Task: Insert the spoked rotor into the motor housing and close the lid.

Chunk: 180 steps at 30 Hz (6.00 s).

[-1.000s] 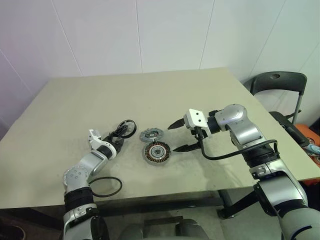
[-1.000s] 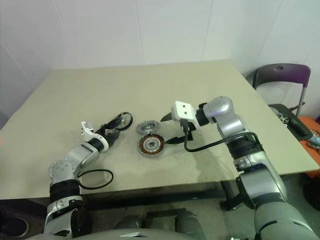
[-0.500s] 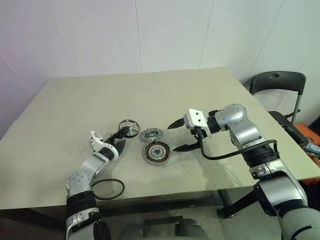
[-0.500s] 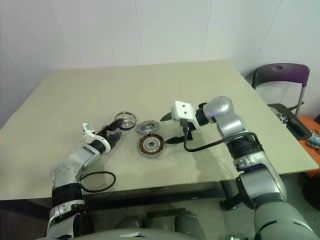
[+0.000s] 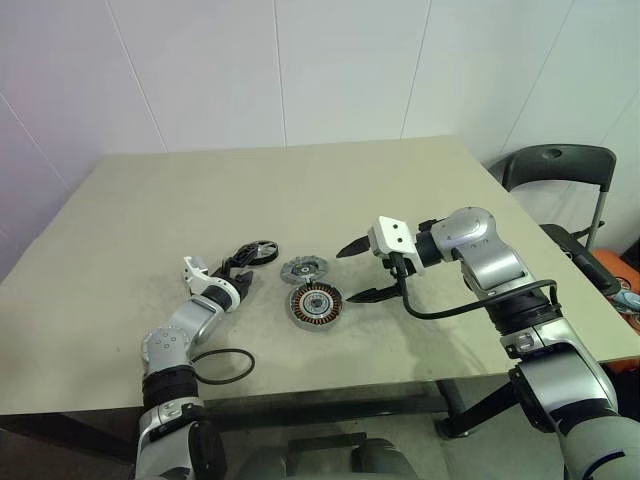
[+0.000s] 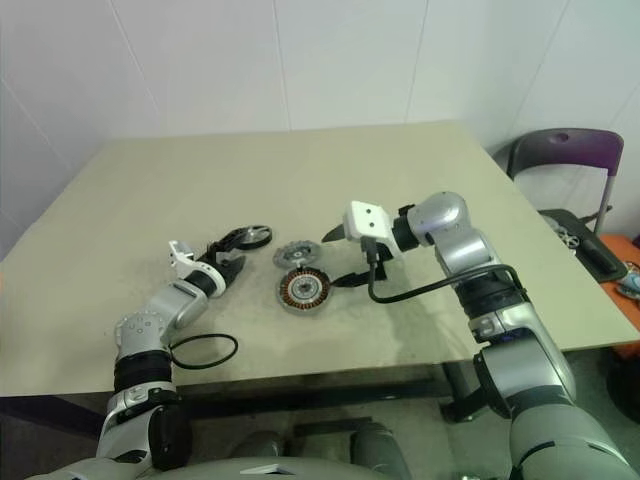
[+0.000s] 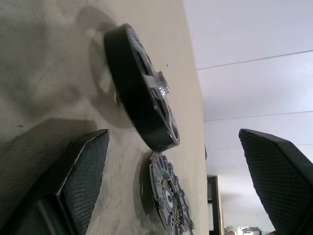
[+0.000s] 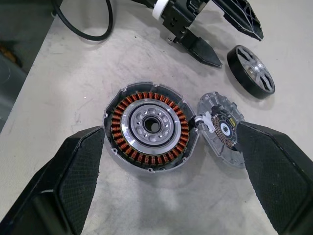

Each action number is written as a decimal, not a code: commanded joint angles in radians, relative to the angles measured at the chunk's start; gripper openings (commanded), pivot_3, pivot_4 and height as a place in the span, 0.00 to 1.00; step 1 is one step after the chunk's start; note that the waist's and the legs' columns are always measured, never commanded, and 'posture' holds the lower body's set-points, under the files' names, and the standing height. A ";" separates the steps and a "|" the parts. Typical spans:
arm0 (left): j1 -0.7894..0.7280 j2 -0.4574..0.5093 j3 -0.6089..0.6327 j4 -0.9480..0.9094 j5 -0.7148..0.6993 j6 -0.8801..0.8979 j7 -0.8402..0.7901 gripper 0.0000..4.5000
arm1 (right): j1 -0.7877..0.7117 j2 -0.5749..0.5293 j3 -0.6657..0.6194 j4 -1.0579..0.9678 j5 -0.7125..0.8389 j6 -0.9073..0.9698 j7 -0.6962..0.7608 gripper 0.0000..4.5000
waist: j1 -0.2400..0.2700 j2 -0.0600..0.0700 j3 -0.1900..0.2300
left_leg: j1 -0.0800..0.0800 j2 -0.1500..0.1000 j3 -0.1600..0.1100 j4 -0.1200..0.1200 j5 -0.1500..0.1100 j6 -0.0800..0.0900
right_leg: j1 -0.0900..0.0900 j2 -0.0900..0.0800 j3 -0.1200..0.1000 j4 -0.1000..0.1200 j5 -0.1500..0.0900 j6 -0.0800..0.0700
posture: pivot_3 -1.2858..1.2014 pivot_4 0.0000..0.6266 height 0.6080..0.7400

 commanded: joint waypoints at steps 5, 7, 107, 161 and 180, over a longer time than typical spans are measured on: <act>-0.038 0.025 0.001 0.062 0.035 -0.015 -0.037 1.00 | -0.015 -0.014 -0.025 -0.047 0.016 0.018 -0.007 0.99 | 0.001 0.000 0.000 | 0.000 0.000 0.000 0.000 0.000 0.000 | 0.000 0.000 0.000 0.000 -0.001 0.001 | 0.52 0.00 1.00; -0.044 0.026 0.007 0.076 0.037 -0.018 -0.039 1.00 | -0.016 -0.014 -0.025 -0.048 0.015 0.020 -0.008 0.99 | 0.007 0.000 0.000 | 0.000 0.000 0.000 0.000 0.000 0.000 | 0.000 0.000 0.000 0.000 -0.001 0.002 | 0.52 0.00 1.00; 0.147 0.224 -0.333 -0.247 -0.354 0.426 -0.182 0.08 | 0.115 -0.144 -0.069 -0.050 -0.006 0.002 -0.050 1.00 | 0.019 -0.001 0.000 | -0.011 0.000 0.000 0.001 0.000 0.000 | -0.010 0.000 0.000 0.000 0.001 -0.002 | 0.52 0.00 1.00; 0.261 0.714 -0.439 -0.678 0.155 0.170 -0.597 0.81 | 0.091 -0.040 -0.109 -0.090 0.130 0.170 -0.084 0.86 | 0.016 0.000 0.000 | -0.011 0.000 0.002 0.000 0.000 0.000 | -0.011 0.000 0.001 0.000 0.000 -0.005 | 0.52 0.00 1.00; 0.420 0.644 -0.415 -0.628 0.614 -0.510 -0.826 0.81 | 0.105 0.173 0.002 -0.046 0.035 0.110 -0.216 0.00 | 0.015 0.000 0.000 | -0.011 0.001 0.002 0.000 0.000 0.000 | -0.012 0.000 0.001 0.001 0.000 -0.005 | 0.52 0.00 1.00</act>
